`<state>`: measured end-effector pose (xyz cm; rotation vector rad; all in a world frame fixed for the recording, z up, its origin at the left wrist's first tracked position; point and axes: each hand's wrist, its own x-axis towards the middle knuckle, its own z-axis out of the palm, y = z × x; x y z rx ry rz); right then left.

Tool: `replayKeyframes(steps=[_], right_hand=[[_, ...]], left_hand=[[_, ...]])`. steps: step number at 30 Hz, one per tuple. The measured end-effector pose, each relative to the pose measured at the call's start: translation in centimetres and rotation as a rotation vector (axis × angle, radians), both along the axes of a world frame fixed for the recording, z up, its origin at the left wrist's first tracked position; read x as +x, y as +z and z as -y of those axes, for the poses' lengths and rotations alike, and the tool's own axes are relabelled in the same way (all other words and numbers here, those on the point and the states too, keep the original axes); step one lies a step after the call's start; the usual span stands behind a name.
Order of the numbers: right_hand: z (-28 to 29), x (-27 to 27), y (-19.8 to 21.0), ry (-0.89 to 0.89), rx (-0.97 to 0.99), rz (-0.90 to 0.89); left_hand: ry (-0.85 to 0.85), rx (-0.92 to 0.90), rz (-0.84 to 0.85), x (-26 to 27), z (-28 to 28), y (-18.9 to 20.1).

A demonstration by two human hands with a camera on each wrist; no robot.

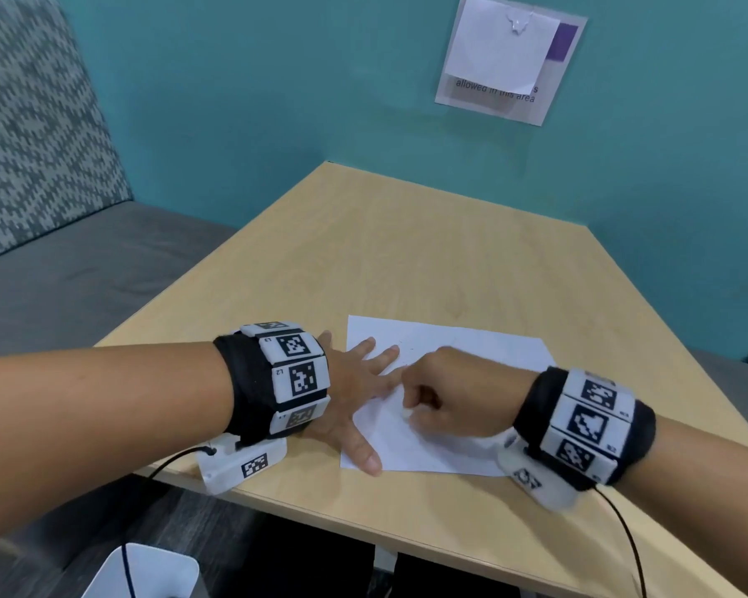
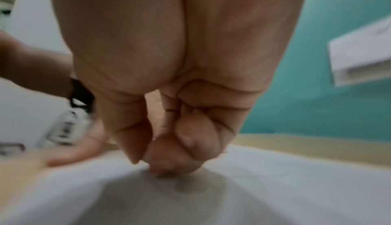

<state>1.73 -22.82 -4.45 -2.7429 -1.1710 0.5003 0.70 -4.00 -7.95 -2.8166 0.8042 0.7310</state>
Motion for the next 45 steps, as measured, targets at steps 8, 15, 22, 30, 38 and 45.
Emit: replayKeyframes(steps=[8, 15, 22, 30, 38, 45], right_hand=[[0.0, -1.1, -0.2, 0.067, 0.003, -0.081], [-0.4, -2.8, -0.4, 0.089, 0.003, -0.165], [0.6, 0.2, -0.1, 0.004, -0.008, -0.032], [1.2, 1.2, -0.3, -0.041, 0.007, -0.007], [1.3, 2.1, -0.1, -0.079, 0.009, 0.000], [1.3, 0.4, -0.2, -0.008, -0.019, -0.076]], left_hand=[[0.009, -0.004, -0.009, 0.1, 0.1, 0.1], [0.012, -0.006, 0.001, 0.1, 0.1, 0.1], [0.004, -0.004, 0.006, 0.0, 0.1, 0.1], [0.007, 0.035, -0.005, -0.1, 0.3, 0.4], [0.008, 0.035, -0.024, 0.0, 0.1, 0.4], [0.008, 0.050, -0.026, 0.3, 0.0, 0.1]])
